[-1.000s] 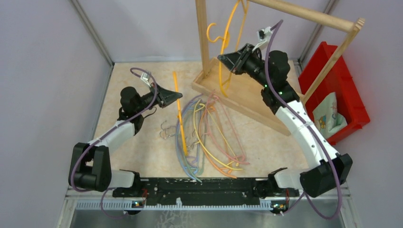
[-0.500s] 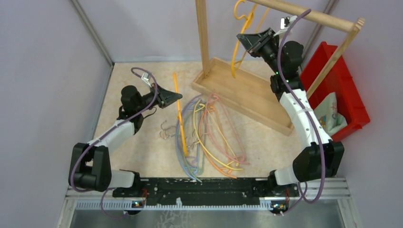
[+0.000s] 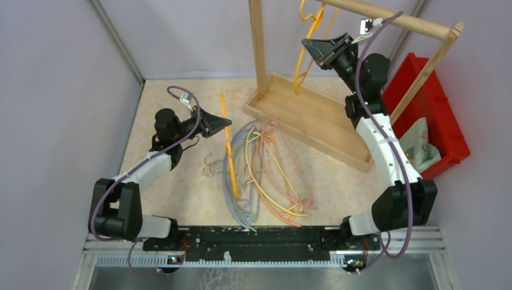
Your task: Organize the hangers
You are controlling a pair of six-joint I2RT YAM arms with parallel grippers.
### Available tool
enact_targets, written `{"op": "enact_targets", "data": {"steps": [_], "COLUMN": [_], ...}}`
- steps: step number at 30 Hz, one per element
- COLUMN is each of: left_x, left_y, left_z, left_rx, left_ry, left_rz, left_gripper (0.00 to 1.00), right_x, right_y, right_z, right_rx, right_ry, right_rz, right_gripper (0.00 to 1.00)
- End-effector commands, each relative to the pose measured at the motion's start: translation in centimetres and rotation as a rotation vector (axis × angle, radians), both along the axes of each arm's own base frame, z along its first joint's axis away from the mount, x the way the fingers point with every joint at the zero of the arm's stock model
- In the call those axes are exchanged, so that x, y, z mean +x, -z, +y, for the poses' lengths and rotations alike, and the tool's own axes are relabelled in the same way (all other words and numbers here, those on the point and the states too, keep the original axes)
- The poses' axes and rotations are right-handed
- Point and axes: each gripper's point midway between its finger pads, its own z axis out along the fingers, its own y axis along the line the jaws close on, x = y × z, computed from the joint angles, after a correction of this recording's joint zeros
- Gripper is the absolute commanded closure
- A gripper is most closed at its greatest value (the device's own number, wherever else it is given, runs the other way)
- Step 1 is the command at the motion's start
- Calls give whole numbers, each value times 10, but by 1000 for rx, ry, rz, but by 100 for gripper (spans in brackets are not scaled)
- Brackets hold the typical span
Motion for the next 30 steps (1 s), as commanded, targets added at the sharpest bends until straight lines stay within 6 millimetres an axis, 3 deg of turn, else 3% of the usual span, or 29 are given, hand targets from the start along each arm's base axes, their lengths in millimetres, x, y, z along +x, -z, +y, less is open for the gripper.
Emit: {"op": "enact_targets", "data": {"steps": [1,6,14,23,28,30], "left_x": [-1,-3,-4,-2,-1,0], "left_y": [-2,0,3,3,3,3], "left_z": [-1,-1,-1,-1,-2,-2], "left_rx": [13,19,19,17,18,18], "left_ry": [26,26,30,34,36,36], "left_rz": [-27,-24,-18,-16,-16,-19], "left_gripper": [100,100,100,100,100,100], "right_x": [-11,-2,4,2,0,-6], "right_y": [-53,-53,-34,-18,0,5], "right_z": [-20,-36,-77,-99,-96,-98], "right_rx": [132,219,411,423,357,330], "right_ry": [33,75,200,270,282,309], "right_rz": [-162,-143,-12,66,145,159], "right_gripper": [100,100,100,100,60,49]}}
